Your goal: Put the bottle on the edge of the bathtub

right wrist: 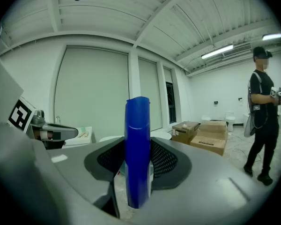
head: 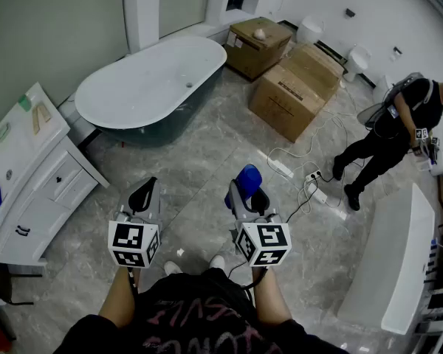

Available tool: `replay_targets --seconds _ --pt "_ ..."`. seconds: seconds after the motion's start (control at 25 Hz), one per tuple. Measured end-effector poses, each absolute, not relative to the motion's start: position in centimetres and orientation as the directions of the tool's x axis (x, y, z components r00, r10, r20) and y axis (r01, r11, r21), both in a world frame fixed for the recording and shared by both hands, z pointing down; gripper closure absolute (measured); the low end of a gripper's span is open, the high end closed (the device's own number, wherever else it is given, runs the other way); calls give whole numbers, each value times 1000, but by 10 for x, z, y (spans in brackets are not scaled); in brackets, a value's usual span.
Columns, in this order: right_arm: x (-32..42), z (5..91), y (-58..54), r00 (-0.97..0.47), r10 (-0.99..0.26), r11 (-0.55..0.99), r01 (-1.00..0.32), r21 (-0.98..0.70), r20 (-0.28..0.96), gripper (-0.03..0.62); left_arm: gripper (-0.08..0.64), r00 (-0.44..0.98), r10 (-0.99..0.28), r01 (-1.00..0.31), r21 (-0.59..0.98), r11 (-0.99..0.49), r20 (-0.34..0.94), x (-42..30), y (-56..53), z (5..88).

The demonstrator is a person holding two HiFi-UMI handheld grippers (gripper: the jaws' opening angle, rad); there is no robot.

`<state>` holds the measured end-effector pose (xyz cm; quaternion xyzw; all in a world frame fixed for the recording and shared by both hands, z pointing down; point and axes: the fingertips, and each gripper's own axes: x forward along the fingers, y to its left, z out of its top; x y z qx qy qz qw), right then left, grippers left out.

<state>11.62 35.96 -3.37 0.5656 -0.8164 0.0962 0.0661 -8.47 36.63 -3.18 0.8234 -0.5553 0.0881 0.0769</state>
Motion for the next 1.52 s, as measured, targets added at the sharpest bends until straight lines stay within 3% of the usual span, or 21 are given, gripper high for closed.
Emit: replay_targets --seconds 1.52 --pt "59 -34 358 -346 -921 331 -937 -114 177 405 560 383 -894 -922 33 -387 233 -135 378 -21"
